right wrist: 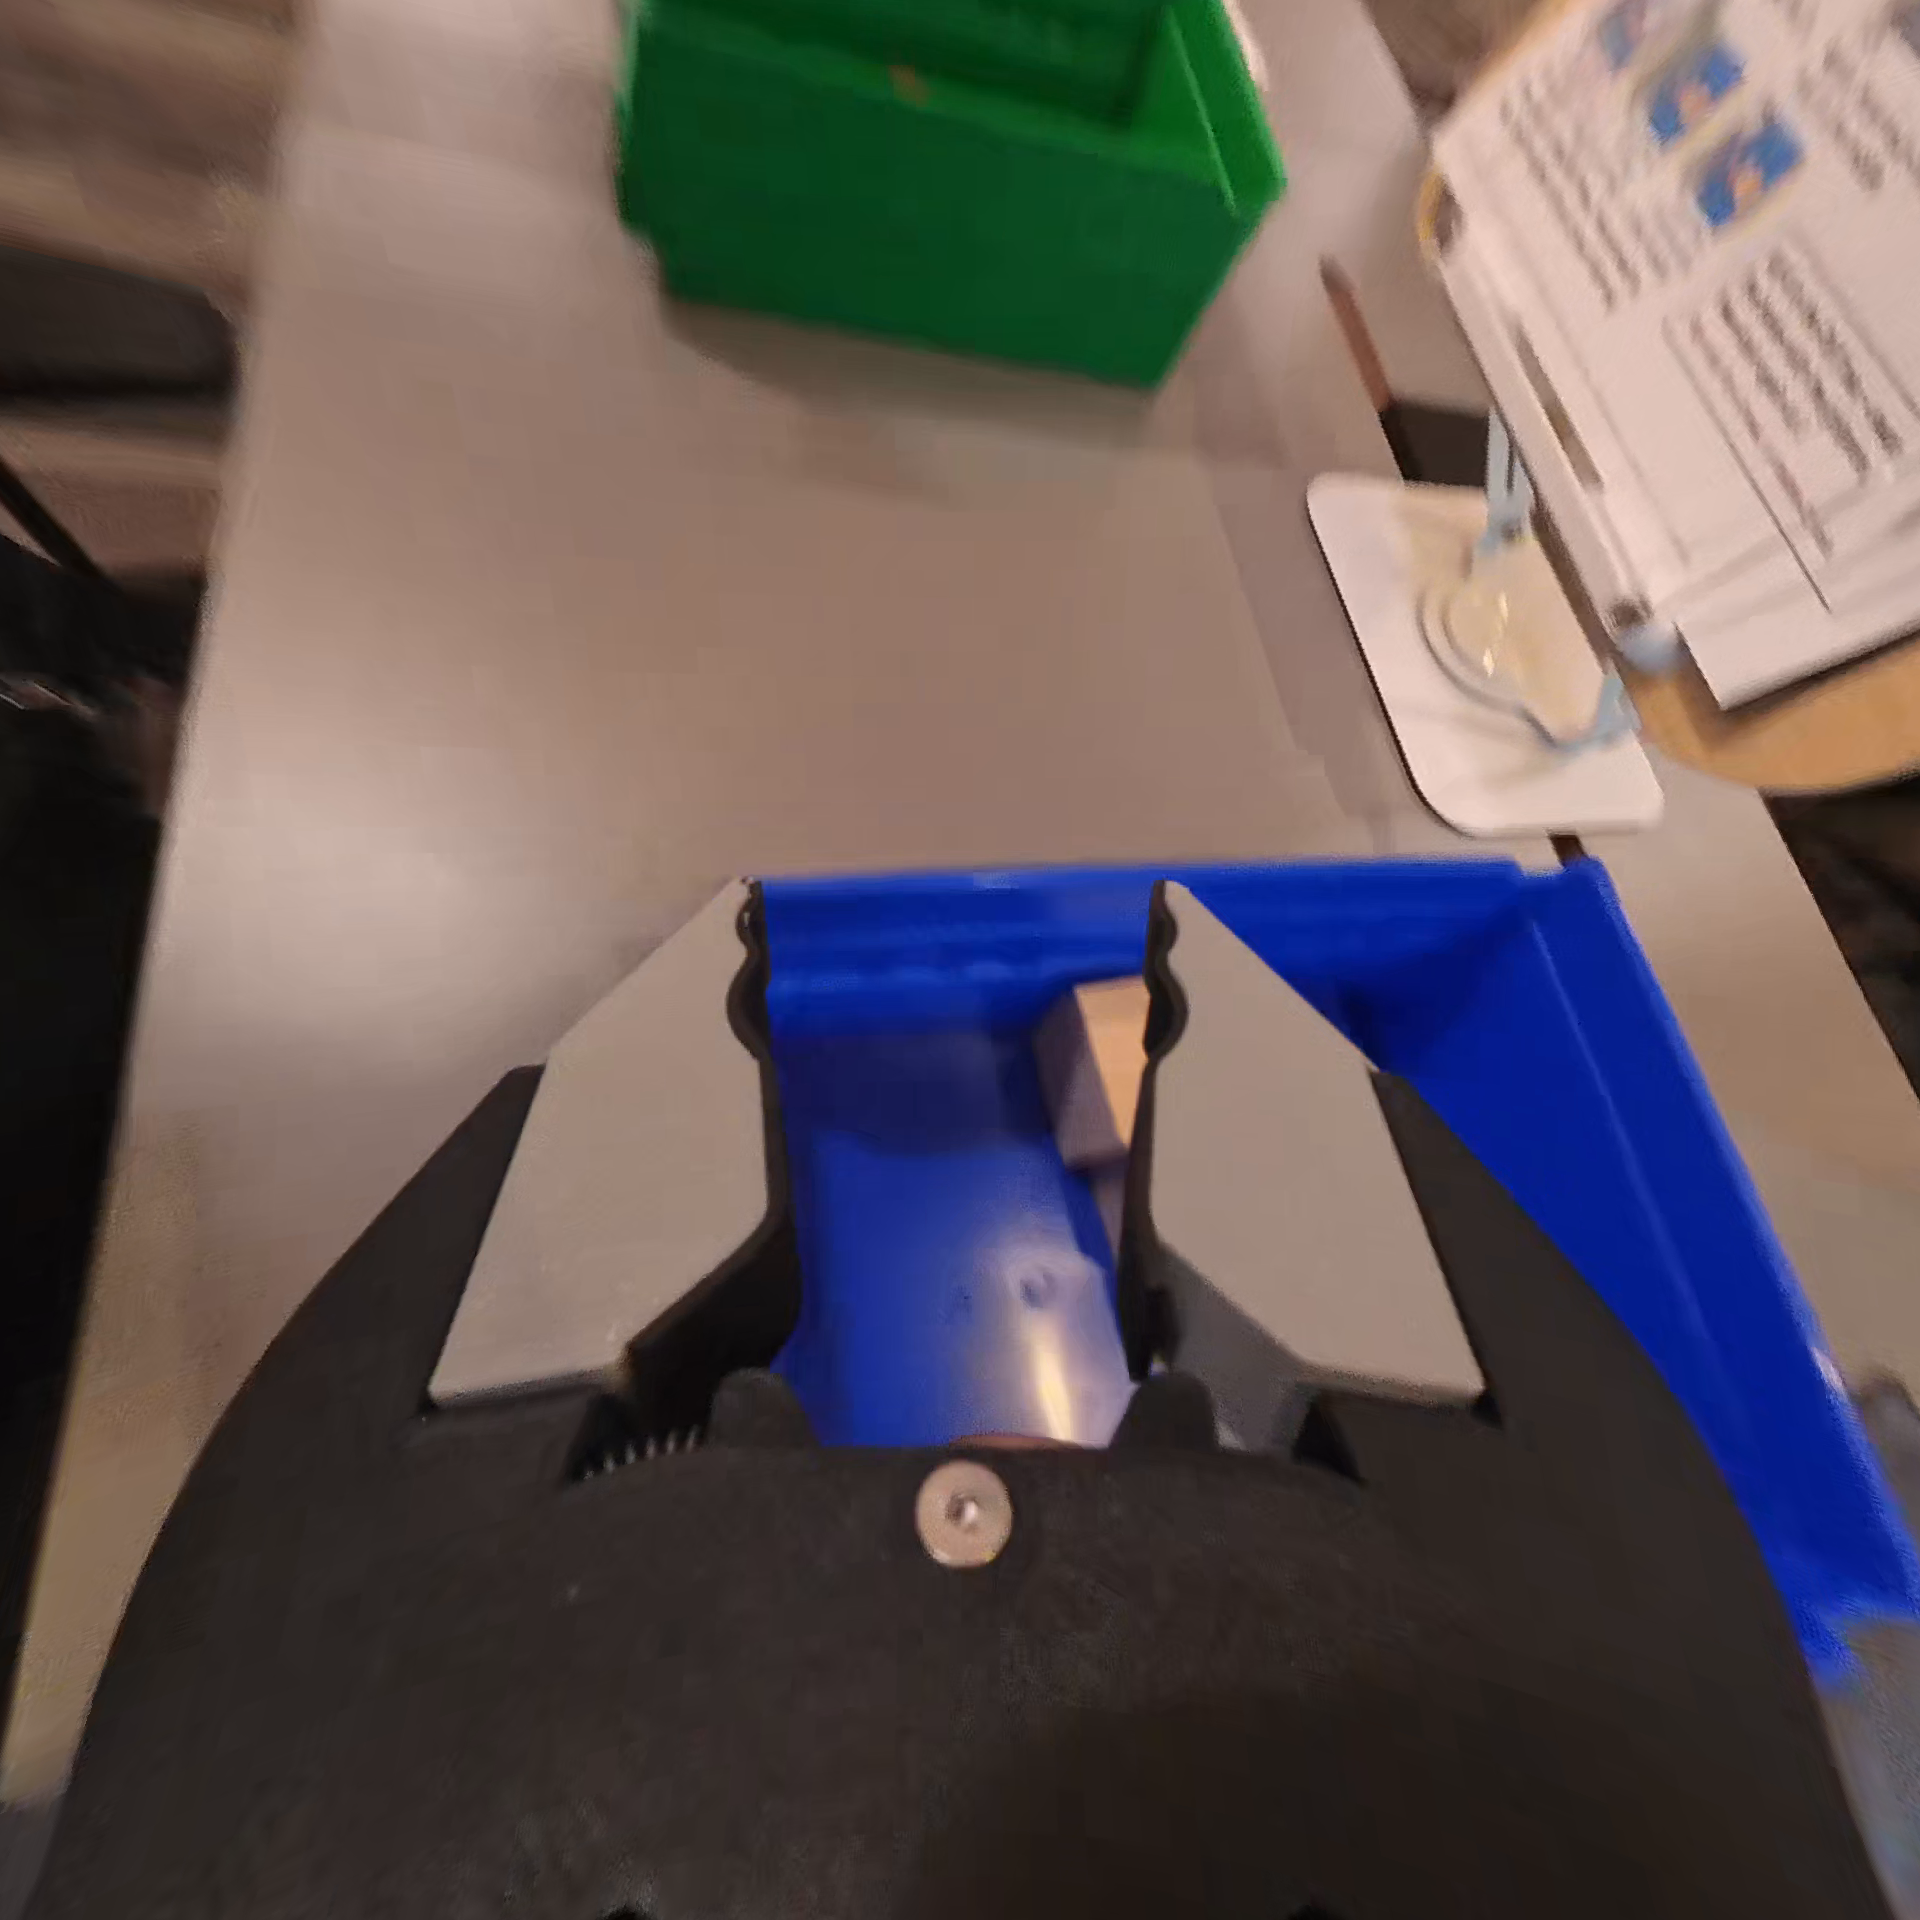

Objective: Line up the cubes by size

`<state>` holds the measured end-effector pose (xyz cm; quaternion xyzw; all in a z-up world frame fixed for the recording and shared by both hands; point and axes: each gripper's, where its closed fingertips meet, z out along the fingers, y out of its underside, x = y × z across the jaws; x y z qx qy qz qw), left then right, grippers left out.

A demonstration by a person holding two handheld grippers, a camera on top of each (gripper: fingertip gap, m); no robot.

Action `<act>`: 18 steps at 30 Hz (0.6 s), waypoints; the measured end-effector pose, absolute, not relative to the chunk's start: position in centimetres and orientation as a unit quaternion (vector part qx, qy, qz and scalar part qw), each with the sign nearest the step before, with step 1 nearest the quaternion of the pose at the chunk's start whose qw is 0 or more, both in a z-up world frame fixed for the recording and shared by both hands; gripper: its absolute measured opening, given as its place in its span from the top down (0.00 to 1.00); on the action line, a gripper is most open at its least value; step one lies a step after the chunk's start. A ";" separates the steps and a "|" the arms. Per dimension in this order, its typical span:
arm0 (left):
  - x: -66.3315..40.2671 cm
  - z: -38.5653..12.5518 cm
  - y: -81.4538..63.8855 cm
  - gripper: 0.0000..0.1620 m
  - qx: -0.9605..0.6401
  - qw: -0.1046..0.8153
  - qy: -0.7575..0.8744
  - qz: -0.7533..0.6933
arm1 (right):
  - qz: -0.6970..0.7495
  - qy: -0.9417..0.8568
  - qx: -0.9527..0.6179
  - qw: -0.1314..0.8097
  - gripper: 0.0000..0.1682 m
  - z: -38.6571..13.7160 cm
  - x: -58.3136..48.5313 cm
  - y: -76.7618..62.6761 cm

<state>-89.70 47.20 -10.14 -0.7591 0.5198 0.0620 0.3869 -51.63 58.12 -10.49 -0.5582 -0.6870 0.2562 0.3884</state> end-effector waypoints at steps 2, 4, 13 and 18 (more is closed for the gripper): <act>-92.9 -11.2 49.3 0.57 -0.759 0.318 0.555 0.117 | 0.308 -0.678 -0.530 0.405 0.58 -10.0 -52.9 55.7; -95.5 -13.5 51.0 0.69 -0.771 0.237 0.574 0.140 | 0.345 -0.674 -0.508 0.410 0.59 -10.2 -54.3 53.5; -103.2 -20.9 54.4 0.83 -0.781 0.024 0.589 0.207 | 0.383 -0.702 -0.449 0.398 0.58 -11.7 -58.3 47.9; -105.2 -23.7 54.8 0.83 -0.744 -0.045 0.623 0.237 | 0.400 -0.700 -0.444 0.391 0.59 -11.6 -58.0 47.7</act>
